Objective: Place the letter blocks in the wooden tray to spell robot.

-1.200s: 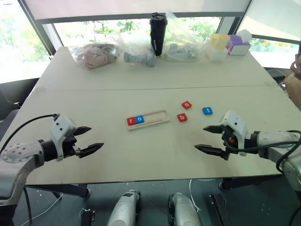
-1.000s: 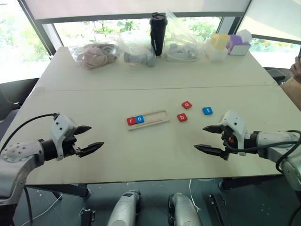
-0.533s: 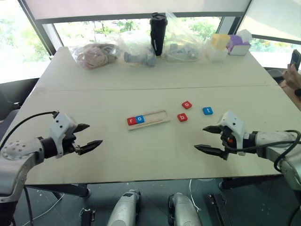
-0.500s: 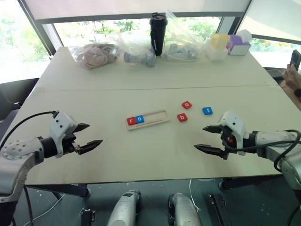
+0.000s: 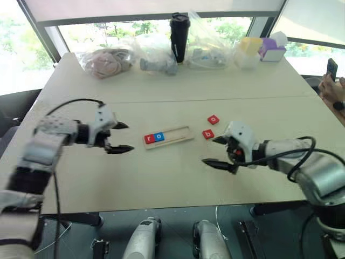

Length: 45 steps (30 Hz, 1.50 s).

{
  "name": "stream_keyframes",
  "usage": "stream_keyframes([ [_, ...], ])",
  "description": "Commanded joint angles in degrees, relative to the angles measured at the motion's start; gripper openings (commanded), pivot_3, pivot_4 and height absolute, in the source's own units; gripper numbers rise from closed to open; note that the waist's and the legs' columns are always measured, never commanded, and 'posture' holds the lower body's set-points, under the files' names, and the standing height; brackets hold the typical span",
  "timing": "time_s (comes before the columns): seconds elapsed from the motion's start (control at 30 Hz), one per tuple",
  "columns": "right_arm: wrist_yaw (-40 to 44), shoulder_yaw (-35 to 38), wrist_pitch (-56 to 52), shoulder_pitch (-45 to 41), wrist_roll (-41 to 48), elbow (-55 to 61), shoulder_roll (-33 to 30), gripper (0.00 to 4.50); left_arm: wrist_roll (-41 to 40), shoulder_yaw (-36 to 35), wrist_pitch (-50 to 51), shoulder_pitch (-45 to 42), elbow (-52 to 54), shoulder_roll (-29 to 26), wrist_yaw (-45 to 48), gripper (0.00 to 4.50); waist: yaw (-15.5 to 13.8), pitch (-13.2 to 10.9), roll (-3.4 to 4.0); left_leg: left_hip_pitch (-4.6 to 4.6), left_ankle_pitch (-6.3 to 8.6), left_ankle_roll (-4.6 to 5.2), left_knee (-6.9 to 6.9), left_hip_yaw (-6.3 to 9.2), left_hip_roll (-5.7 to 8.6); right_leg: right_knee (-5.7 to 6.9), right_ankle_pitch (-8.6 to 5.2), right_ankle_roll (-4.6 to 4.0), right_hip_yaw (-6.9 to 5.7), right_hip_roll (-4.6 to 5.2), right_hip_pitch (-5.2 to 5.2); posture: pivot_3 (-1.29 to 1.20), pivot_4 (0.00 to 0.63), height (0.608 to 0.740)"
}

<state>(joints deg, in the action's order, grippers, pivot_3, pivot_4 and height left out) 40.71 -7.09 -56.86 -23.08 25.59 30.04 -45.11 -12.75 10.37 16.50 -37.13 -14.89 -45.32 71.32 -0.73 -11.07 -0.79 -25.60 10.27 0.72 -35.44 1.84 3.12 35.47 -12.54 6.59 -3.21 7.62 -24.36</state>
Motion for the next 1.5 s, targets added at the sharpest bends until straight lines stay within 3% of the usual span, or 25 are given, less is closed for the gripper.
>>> stream_keyframes([
  [0.03, -6.88, -4.01, -2.17, -3.37, -3.99, 2.95, 3.79, 4.42, 4.12, 2.25, -7.11, -6.0, -8.93, 3.86, 1.15, 4.5, 0.09, -0.01, -0.01, -0.01, 0.0, 0.0, -0.16, -0.01, -0.03, 0.05, 0.0, 0.0, 0.0, -0.03, 0.01, 0.0, 0.15, 0.74],
  [0.57, -14.4, -4.47, -8.84, -4.17, -4.87, 8.46, 9.85, 4.42, 12.72, 4.9, -17.42, -14.47, -29.33, 14.91, 1.41, 4.5, -0.01, 0.0, -0.02, -0.12, 0.02, 0.05, -0.71, 0.07, -0.03, 0.37, 0.11, 0.02, 0.01, -0.03, 0.05, 0.0, 0.15, 0.74],
  [0.73, -14.86, -4.38, -9.07, -4.13, -5.09, 8.24, 9.99, 4.42, 15.87, 6.82, -18.37, -13.3, -29.89, 14.97, 2.44, 4.5, 0.03, 0.01, -0.02, -0.07, 0.02, 0.05, -0.74, 0.08, -0.05, 0.49, 0.1, 0.02, 0.01, -0.03, 0.03, 0.0, 0.15, 0.74],
  [0.9, -14.85, -3.91, -8.93, -3.71, -5.17, 8.11, 9.39, 4.5, 16.23, 6.49, -18.44, -13.1, -29.99, 15.33, 1.14, 3.15, 0.03, 0.02, -0.02, 0.0, 0.02, 0.05, -0.75, 0.09, -0.05, 0.51, 0.1, 0.02, 0.02, -0.02, 0.08, 0.0, 0.15, 0.74],
  [1.2, -13.45, -0.72, -7.14, -1.8, -5.82, 6.24, 5.1, 4.5, 15.36, 5.47, -19.87, -14.27, -30.41, 15.22, 1.74, 3.15, -0.05, 0.02, -0.03, 0.03, 0.02, 0.05, -0.78, 0.09, -0.05, 0.52, 0.1, 0.01, 0.02, -0.01, 0.12, 0.0, 0.15, 0.74],
  [1.5, -11.87, 2.36, -2.45, 2.33, -6.84, 2.63, 2.22, 4.5, 13.47, 5.63, -20.35, -10.09, -21.72, 10.62, 10.15, 3.15, 0.12, 0.02, -0.03, -0.02, 0.02, 0.05, -0.69, 0.07, -0.07, 0.5, 0.09, 0.02, 0.02, -0.01, 0.04, 0.0, 0.15, 0.74],
])
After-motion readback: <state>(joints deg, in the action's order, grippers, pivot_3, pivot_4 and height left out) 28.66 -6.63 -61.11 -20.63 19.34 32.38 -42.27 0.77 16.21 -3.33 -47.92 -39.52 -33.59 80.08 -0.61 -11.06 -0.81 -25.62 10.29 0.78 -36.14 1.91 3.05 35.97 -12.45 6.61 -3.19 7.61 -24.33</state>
